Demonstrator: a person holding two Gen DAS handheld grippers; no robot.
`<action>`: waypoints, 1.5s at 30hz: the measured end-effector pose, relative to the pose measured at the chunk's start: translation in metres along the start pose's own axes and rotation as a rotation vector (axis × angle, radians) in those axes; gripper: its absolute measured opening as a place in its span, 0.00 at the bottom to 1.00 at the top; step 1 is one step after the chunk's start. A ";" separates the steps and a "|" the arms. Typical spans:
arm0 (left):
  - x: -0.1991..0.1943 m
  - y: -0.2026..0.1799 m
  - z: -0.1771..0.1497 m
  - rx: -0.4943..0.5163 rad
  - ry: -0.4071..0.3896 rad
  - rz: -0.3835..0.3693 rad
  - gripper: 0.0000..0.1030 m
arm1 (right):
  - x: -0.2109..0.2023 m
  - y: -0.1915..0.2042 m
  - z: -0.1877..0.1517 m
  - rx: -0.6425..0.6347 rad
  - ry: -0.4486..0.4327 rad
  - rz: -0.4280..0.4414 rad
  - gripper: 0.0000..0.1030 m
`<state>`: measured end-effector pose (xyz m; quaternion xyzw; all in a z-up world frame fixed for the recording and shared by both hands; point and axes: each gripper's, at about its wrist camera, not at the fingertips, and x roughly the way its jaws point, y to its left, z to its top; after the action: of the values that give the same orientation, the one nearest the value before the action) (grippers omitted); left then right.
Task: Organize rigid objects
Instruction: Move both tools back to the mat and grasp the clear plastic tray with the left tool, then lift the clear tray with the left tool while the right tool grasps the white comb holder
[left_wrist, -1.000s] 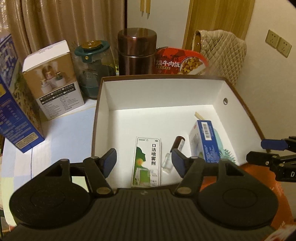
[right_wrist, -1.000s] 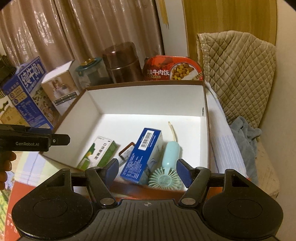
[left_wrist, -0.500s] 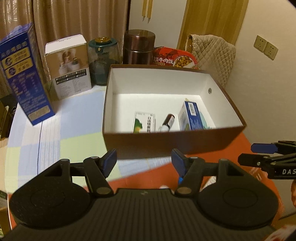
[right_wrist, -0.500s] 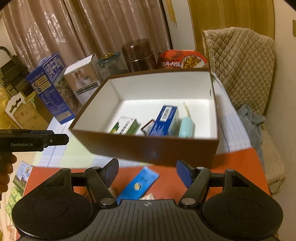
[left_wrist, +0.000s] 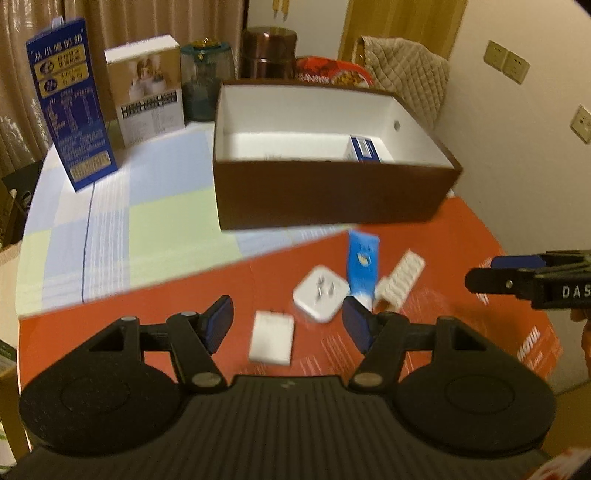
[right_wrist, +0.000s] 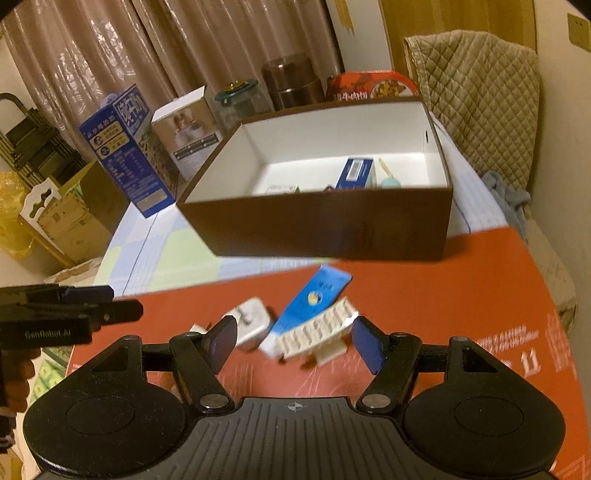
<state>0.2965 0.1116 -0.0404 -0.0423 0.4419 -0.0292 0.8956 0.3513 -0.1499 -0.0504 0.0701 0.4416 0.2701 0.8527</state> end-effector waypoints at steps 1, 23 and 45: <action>-0.001 0.000 -0.005 0.002 0.005 -0.005 0.60 | -0.001 0.002 -0.005 0.003 0.004 -0.002 0.64; 0.006 -0.025 -0.091 0.082 0.115 -0.062 0.58 | 0.004 0.020 -0.091 0.020 0.132 -0.054 0.64; 0.060 -0.077 -0.111 0.058 0.230 0.032 0.59 | 0.013 -0.039 -0.093 -0.033 0.222 -0.024 0.64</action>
<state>0.2431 0.0237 -0.1470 -0.0058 0.5413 -0.0324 0.8402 0.2993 -0.1870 -0.1289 0.0204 0.5294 0.2735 0.8028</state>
